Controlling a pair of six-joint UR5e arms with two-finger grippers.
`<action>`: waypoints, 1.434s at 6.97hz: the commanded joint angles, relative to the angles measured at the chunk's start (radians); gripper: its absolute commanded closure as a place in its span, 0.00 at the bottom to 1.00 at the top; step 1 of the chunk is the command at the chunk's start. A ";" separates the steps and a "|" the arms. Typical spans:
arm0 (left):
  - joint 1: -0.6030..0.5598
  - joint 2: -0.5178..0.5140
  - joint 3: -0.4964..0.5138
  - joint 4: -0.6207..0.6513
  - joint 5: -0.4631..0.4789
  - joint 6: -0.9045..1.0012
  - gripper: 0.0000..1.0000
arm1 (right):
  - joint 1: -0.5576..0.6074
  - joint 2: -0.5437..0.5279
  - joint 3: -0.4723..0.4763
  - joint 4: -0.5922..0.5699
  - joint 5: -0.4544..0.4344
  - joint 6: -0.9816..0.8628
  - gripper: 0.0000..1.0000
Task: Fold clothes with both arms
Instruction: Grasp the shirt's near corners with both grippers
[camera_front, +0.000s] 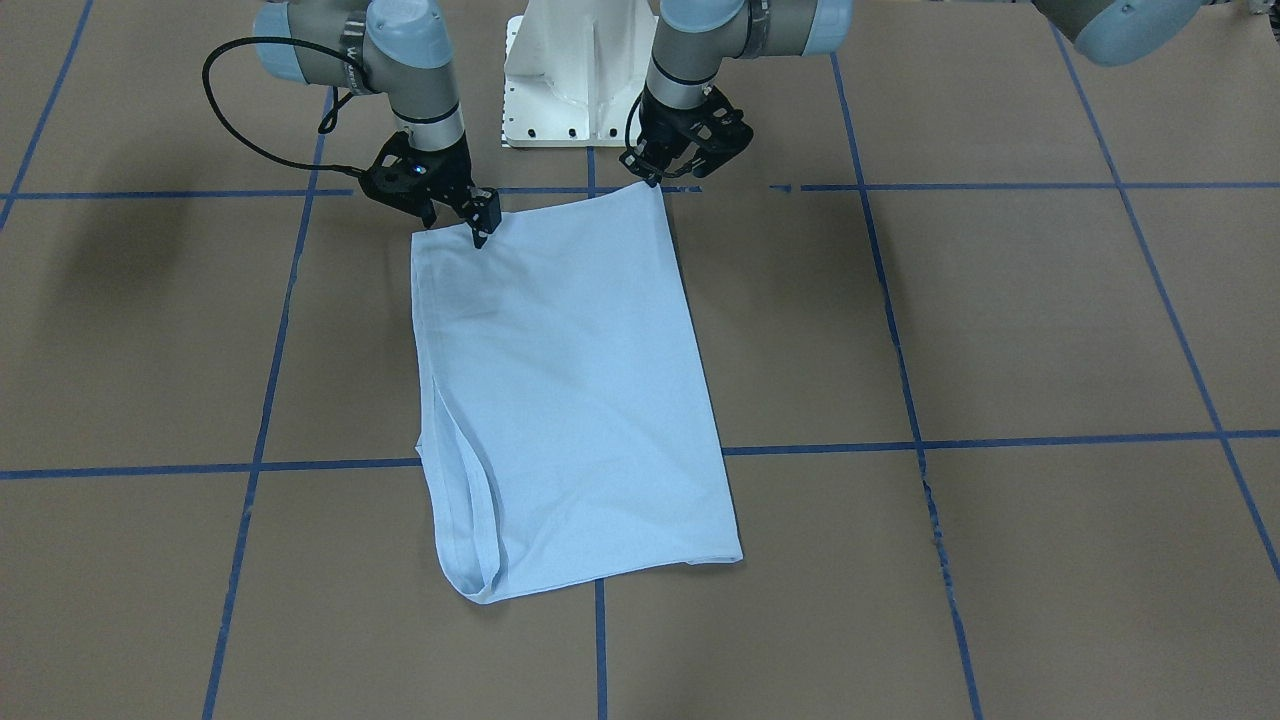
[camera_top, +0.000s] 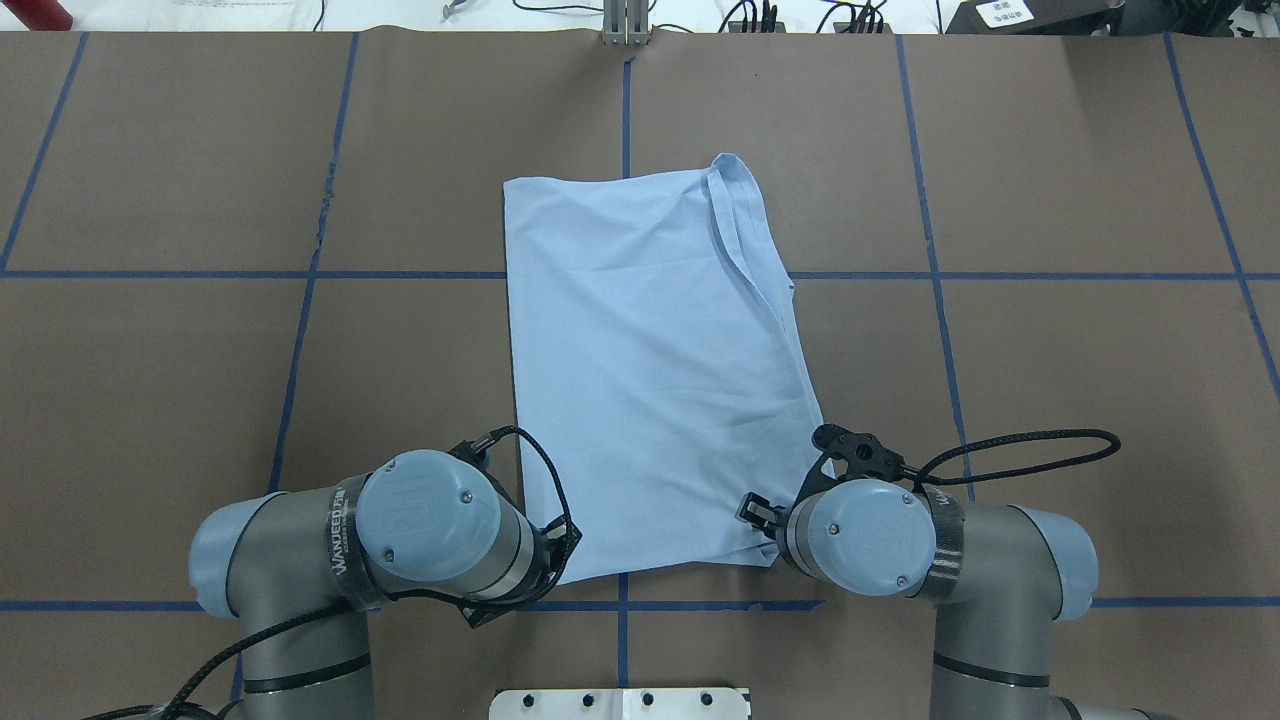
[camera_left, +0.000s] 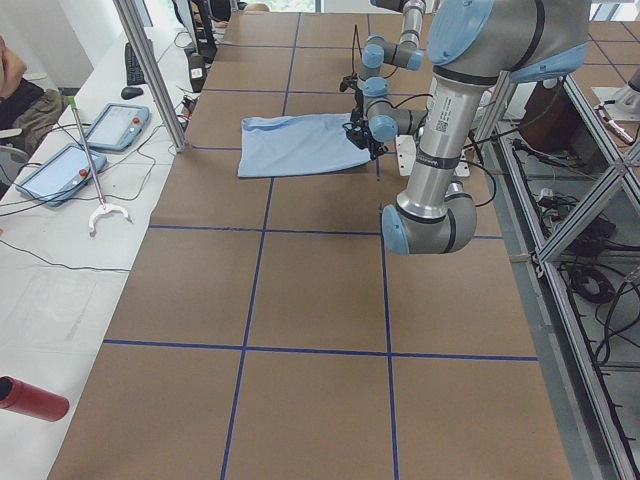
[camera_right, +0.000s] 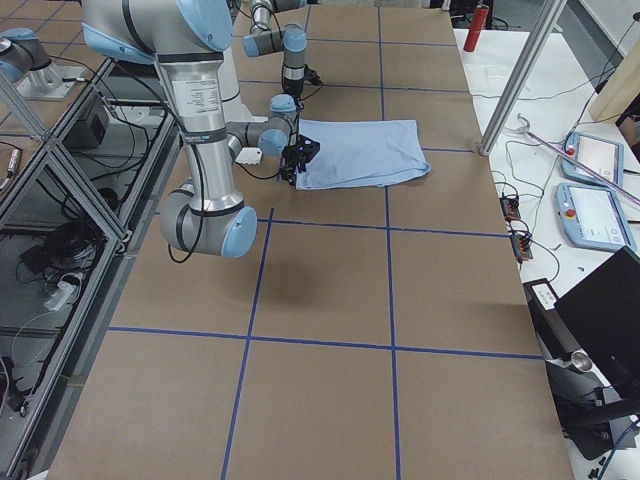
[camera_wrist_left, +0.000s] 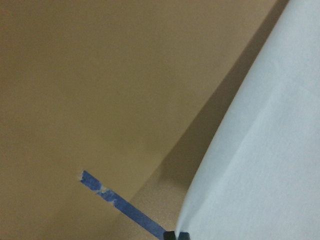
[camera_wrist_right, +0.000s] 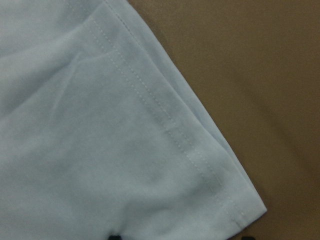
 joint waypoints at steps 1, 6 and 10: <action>0.001 -0.002 0.000 0.000 0.000 0.000 1.00 | -0.001 0.014 -0.004 0.000 0.002 0.001 1.00; 0.007 0.001 0.003 -0.001 0.002 -0.002 1.00 | 0.005 0.016 0.004 -0.002 0.004 0.001 1.00; 0.007 -0.003 0.005 -0.001 0.002 0.000 1.00 | 0.012 0.049 0.002 -0.003 0.007 0.000 1.00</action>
